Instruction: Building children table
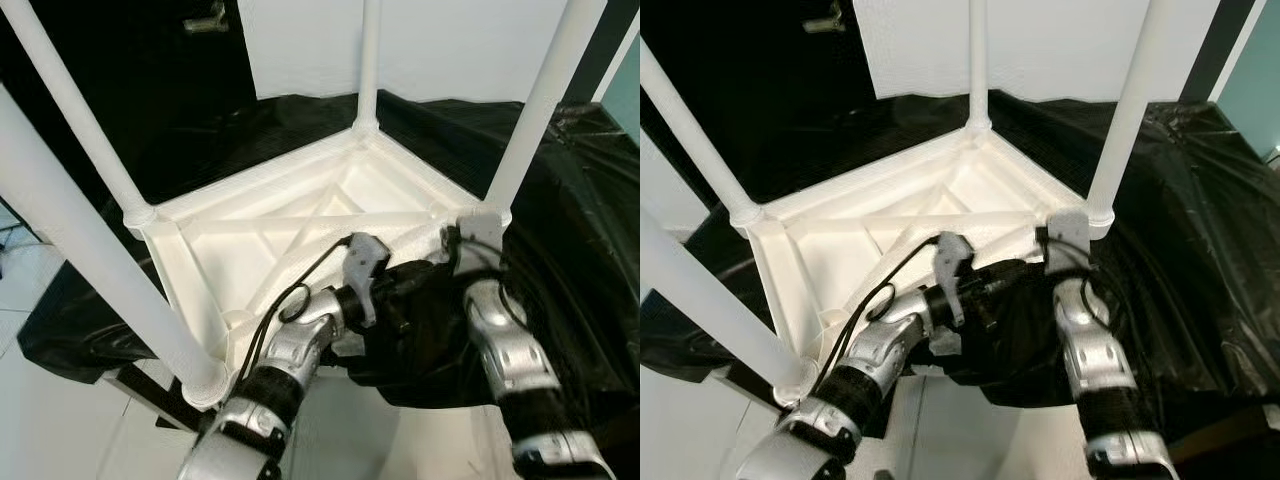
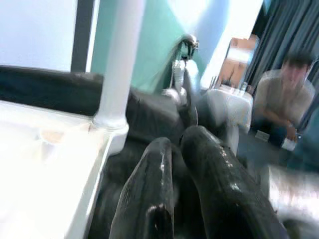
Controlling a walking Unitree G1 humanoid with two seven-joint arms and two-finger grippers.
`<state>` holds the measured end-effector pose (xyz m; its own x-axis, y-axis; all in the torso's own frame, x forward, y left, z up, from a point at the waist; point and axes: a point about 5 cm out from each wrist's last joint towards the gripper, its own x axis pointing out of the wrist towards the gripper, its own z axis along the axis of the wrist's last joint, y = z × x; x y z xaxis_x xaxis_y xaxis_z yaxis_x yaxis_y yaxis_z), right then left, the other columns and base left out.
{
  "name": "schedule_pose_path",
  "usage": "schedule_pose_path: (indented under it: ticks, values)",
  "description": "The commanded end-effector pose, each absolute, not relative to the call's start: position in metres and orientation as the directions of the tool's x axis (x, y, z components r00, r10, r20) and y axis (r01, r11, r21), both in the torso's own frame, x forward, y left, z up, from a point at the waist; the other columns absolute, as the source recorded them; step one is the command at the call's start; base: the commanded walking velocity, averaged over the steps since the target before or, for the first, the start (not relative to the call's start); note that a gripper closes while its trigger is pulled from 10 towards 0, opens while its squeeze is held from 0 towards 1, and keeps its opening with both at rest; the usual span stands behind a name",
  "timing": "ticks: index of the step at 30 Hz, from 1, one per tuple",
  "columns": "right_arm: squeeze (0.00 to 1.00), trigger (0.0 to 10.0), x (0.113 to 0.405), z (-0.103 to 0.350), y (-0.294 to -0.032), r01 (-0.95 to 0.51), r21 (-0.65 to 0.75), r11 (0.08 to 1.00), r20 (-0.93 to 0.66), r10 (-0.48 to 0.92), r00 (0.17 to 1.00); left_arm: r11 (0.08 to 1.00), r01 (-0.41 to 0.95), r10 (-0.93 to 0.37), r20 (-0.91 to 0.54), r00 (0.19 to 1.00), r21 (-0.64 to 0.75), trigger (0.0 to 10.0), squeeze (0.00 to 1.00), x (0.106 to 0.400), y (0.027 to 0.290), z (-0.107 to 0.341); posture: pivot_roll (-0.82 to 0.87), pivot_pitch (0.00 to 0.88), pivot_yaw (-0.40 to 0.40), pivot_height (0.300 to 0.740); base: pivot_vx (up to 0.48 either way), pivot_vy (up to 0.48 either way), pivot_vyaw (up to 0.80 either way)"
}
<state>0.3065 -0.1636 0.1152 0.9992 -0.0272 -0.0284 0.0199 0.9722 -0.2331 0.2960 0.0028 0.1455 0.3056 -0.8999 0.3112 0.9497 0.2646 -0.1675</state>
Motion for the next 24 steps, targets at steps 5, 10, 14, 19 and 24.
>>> schedule_pose_path:
  ticks: [5,10,14,19,24]
  values:
    - [0.0,10.0,0.305,0.117,-0.155,-0.002,-0.226,0.974,-0.022,-0.004,1.0,0.096,0.974,-0.941,0.3,0.157,-0.207,10.0,0.0,0.284,0.029,0.128,-0.14,0.005,0.059,0.74,0.0,0.0,0.0]
    - [0.0,10.0,0.304,0.118,-0.143,-0.067,-0.208,0.976,-0.03,0.062,0.998,0.142,0.959,-0.942,0.265,0.208,-0.246,10.0,0.0,0.279,0.045,0.114,-0.13,0.006,0.054,0.74,0.0,0.0,0.0]
    - [0.0,10.0,0.304,0.12,-0.132,-0.122,-0.195,0.973,-0.03,0.118,0.993,0.166,0.944,-0.936,0.255,0.242,-0.286,10.0,0.0,0.273,0.055,0.107,-0.11,0.006,0.047,0.74,0.0,0.0,0.0]
    - [0.0,10.0,0.304,0.127,-0.111,-0.265,-0.137,0.955,-0.04,0.262,0.964,0.204,0.921,-0.934,0.216,0.284,-0.332,10.0,0.0,0.266,0.072,0.099,-0.08,0.006,0.039,0.74,0.0,0.0,0.0]
    - [0.0,10.0,0.303,0.133,-0.103,-0.298,-0.063,0.953,-0.034,0.296,0.955,0.214,0.92,-0.935,0.203,0.29,-0.33,10.0,0.0,0.267,0.077,0.099,-0.08,0.007,0.035,0.74,0.0,0.0,0.0]
